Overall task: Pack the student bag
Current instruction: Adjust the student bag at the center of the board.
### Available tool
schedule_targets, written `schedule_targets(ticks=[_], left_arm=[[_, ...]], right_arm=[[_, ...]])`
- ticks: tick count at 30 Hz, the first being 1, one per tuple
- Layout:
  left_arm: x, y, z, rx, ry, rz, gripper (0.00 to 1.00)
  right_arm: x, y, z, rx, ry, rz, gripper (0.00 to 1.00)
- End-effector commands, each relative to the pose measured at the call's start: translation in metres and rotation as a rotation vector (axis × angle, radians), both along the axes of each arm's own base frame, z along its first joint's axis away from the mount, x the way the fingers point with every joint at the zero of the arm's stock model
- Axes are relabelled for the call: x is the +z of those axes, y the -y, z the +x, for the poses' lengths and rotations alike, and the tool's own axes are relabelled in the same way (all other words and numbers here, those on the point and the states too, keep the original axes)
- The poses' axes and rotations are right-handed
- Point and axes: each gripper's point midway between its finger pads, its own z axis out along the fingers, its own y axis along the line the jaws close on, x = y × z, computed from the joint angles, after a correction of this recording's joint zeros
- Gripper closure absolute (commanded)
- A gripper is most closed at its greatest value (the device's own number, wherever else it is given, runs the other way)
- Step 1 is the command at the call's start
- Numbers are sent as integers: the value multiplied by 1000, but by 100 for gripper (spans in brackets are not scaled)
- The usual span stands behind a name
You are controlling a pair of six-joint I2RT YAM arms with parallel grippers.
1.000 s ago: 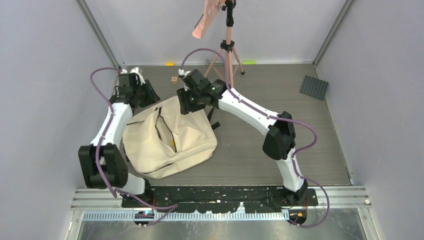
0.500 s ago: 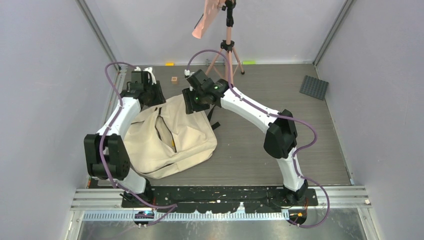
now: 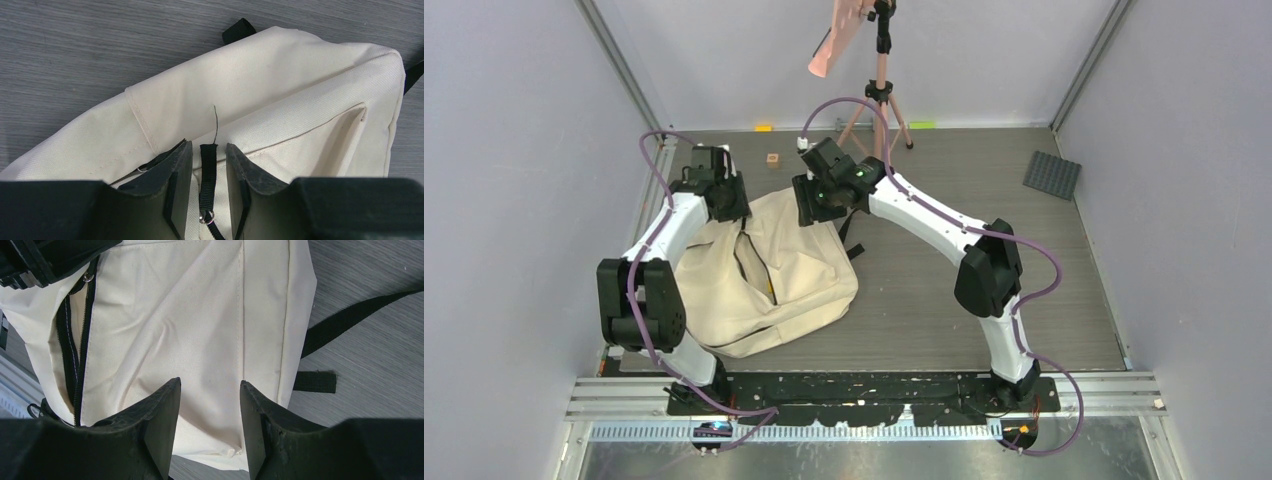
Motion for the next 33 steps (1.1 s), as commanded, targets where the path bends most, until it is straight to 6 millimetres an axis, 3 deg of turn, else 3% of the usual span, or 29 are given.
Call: schedule_targets(ticks=[1,15,27,33], left_arm=[[2,-1,0,17,4,-9,68],[9,2,-9,21,12,-33,100],[45,13,-34,42,148,-129,100],[46,19,-63,47,152,-188,100]], right_arm=[[40,7,5,-34,67,68,47],[13,6,31,-48,62,32,45],[-10,5,39,-62,35,10,46],[-16,8,43,-82,44,-9,46]])
